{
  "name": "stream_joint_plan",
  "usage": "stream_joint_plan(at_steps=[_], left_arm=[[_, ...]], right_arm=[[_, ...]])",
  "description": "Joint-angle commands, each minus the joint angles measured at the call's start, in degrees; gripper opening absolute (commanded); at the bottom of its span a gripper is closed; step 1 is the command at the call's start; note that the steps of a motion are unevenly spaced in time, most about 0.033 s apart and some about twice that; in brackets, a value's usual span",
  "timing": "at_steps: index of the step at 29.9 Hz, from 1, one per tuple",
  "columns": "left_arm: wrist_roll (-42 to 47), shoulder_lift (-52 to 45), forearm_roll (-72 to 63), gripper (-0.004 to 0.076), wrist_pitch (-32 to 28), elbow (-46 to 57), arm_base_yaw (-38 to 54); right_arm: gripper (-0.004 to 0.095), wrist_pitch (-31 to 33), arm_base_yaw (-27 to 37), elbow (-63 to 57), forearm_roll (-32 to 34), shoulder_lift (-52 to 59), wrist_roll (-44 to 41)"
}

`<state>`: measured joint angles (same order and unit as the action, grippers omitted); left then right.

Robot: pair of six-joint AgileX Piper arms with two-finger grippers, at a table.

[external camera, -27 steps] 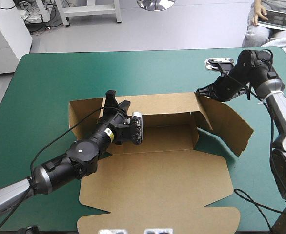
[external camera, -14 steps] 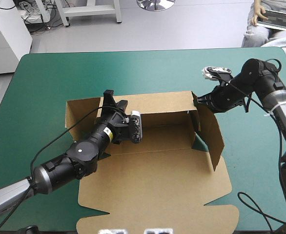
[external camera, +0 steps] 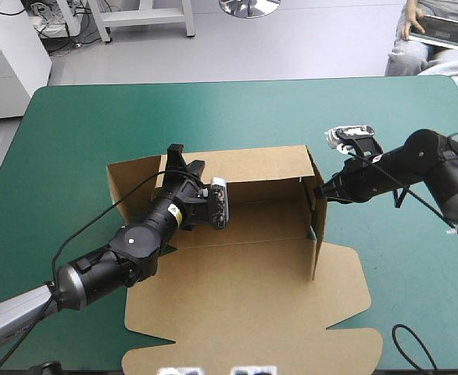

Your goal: Fold the box

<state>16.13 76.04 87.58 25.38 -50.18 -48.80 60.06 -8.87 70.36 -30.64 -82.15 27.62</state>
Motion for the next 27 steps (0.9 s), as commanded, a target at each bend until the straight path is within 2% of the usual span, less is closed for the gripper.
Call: stream_joint_plan(at_steps=[1, 4, 6, 10, 13, 14, 16, 19, 22, 24, 27], left_arm=[[1.2, -0.9, 0.7, -0.001, 1.3, -1.4, 0.1], [1.2, -0.9, 0.7, -0.001, 1.0, -1.4, 0.1], [1.2, -0.9, 0.7, -0.001, 1.0, -1.4, 0.1], [1.1, -0.9, 0.7, -0.001, 1.0, -1.4, 0.1], [0.2, -0.9, 0.7, -0.001, 1.1, -1.4, 0.1], [0.1, -0.9, 0.7, -0.001, 1.2, -1.4, 0.1], [-0.2, -0.9, 0.7, -0.001, 1.2, -1.4, 0.1], [-0.4, -0.9, 0.7, -0.0009, 1.2, -1.4, 0.1], [-0.8, -0.9, 0.5, -0.0009, 0.8, -1.4, 0.1], [-1.4, -0.8, 0.1, -0.0009, 0.0, -1.4, 0.1], [-2.0, -0.8, -0.1, -0.0009, -1.8, -1.4, 0.0]], right_arm=[[-0.0019, -7.4, 0.5, -4.9, -6.1, 5.2, 6.4], [-0.0019, -13.1, 0.5, -11.0, -9.0, 8.3, 12.9], [-0.0019, -16.3, 0.5, -15.4, -13.2, 10.4, 18.5], [-0.0018, -18.7, 0.5, -21.1, -22.4, 12.2, 30.3], [0.0019, -18.3, 0.5, -21.4, -21.8, 12.1, 31.6], [0.0053, -18.0, 0.5, -21.4, -21.6, 12.1, 32.3], [0.0203, -16.0, 0.5, -21.4, -21.6, 12.1, 35.0], [0.0566, -13.8, 0.5, -21.3, -22.0, 12.1, 37.0], [0.0817, -13.6, 0.5, -21.3, -23.4, 12.1, 38.4], [0.086, -14.2, 0.5, -21.3, -25.5, 12.1, 40.4], [0.0859, -16.3, 0.5, -21.3, -29.7, 12.0, 44.2]])
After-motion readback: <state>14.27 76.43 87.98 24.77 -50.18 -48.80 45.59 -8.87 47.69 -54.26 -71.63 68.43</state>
